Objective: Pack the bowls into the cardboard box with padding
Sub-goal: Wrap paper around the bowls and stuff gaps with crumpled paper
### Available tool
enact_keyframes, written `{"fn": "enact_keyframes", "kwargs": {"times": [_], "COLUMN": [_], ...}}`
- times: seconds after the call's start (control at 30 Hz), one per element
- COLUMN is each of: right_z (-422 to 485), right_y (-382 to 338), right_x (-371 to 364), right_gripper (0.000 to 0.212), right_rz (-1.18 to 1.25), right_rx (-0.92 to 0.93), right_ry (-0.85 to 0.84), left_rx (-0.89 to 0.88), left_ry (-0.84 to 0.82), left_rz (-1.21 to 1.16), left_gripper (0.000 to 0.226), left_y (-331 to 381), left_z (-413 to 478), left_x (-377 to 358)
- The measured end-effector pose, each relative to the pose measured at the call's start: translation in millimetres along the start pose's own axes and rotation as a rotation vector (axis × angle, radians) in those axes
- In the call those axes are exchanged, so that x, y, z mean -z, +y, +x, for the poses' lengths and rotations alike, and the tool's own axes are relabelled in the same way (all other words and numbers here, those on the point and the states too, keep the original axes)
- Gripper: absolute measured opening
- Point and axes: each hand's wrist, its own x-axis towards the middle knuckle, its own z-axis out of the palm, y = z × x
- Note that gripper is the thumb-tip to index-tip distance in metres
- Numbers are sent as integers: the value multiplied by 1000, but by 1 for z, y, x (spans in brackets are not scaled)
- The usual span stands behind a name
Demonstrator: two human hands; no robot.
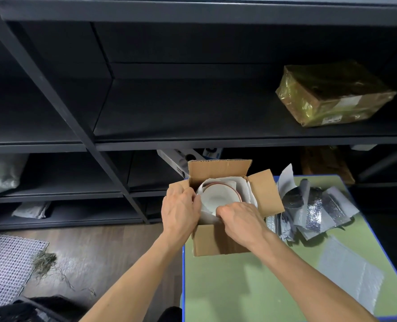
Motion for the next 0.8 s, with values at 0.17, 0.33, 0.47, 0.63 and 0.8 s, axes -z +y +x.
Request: {"fn": "enact_keyframes", "kwargs": {"times": [0.17, 0.33, 0.47, 0.63, 0.8], "right_z": [-3, 1, 1, -7, -5], "right_y": [4, 4, 5, 12, 6], "right_x": [-5, -7, -7, -9, -7], "right_gripper": [20, 24, 21, 16, 25], "right_rz": [11, 22, 14, 58, 115], "right_rx": [-30, -51, -42, -7, 28], "right_ry": [86, 26, 39, 110, 151], "left_rx": [-16, -5, -1, -7, 31], "left_ry": [-36, -58, -52, -6, -28], "left_rz": [22, 32, 26, -64, -101], "left_gripper": [30, 29, 32, 31, 21], "left_y": [2, 4, 0, 0, 0], "left_z": [-7, -8, -7, -16, -27], "left_x": [9, 9, 6, 13, 19]}}
